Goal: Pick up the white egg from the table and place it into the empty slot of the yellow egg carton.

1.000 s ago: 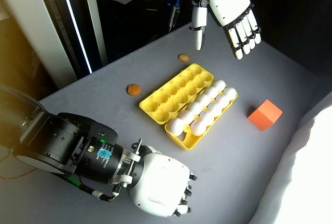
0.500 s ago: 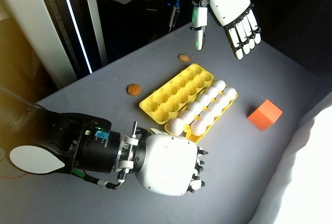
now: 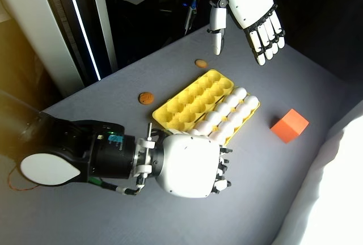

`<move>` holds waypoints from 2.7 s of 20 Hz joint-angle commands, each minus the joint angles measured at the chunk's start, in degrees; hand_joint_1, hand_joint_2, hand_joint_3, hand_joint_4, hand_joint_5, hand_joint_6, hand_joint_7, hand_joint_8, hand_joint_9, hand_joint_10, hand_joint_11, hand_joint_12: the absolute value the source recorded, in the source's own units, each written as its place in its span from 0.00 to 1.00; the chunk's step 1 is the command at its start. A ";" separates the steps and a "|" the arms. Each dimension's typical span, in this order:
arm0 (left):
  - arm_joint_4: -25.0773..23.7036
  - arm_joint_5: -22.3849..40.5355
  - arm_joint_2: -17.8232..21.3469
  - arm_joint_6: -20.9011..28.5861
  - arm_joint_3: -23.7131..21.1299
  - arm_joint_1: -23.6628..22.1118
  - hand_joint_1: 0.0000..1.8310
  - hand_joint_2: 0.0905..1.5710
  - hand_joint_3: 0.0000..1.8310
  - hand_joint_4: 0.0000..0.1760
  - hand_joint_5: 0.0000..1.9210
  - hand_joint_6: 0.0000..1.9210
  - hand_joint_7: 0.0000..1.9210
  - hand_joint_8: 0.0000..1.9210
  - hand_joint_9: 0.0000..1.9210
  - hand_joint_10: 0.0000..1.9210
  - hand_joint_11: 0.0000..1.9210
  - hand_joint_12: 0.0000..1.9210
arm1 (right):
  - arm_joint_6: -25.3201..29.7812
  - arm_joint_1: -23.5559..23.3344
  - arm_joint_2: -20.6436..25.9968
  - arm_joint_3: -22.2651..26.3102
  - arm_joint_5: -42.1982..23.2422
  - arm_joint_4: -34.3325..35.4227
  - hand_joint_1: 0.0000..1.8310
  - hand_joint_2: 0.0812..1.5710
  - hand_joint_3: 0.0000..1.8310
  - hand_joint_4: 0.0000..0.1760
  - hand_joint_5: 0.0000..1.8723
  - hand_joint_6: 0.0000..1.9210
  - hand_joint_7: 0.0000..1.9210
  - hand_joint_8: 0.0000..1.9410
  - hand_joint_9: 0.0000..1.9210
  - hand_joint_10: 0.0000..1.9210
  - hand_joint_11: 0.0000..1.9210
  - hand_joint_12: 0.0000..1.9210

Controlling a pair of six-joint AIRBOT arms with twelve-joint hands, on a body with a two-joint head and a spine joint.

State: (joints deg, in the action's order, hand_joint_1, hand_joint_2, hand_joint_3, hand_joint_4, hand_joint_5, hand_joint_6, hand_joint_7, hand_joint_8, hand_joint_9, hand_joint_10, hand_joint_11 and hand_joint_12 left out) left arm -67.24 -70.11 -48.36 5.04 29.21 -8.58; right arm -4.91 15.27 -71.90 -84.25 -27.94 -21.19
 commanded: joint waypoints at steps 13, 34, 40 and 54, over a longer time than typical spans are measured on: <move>-5.17 -1.19 0.78 0.32 -0.20 -0.74 0.00 0.68 0.00 0.00 0.11 0.00 0.10 0.00 0.09 0.01 0.04 0.08 | -7.94 1.95 -2.17 -0.92 -7.80 9.49 0.65 0.66 0.00 0.00 0.42 0.13 0.46 0.07 0.44 0.05 0.19 0.59; -5.00 -1.20 0.78 0.36 -0.20 -0.81 0.00 0.69 0.00 0.00 0.10 0.00 0.10 0.00 0.07 0.00 0.02 0.09 | -7.48 3.10 -3.13 -2.81 -8.04 11.22 0.55 0.64 0.00 0.00 0.31 0.00 0.32 0.00 0.30 0.00 0.00 0.65; -4.67 -1.22 0.76 0.36 -0.20 -0.96 0.00 0.69 0.00 0.00 0.11 0.00 0.11 0.00 0.09 0.00 0.02 0.10 | -4.58 1.25 0.54 -2.25 -10.75 6.22 0.45 0.62 0.00 0.00 0.25 0.00 0.26 0.00 0.25 0.00 0.00 0.60; -4.35 -1.34 0.73 0.07 -0.20 -1.09 0.00 0.68 0.00 0.00 0.11 0.00 0.10 0.00 0.09 0.00 0.02 0.12 | -4.42 4.75 23.58 14.59 -8.35 -16.70 0.48 0.62 0.00 0.00 0.24 0.01 0.26 0.00 0.24 0.01 0.00 0.58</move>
State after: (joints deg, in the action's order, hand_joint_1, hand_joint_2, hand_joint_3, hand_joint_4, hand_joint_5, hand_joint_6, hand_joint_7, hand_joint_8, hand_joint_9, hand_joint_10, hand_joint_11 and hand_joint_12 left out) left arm -66.35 -70.32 -48.36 5.41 29.21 -9.02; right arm -9.69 20.27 -48.49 -69.23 -30.70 -40.29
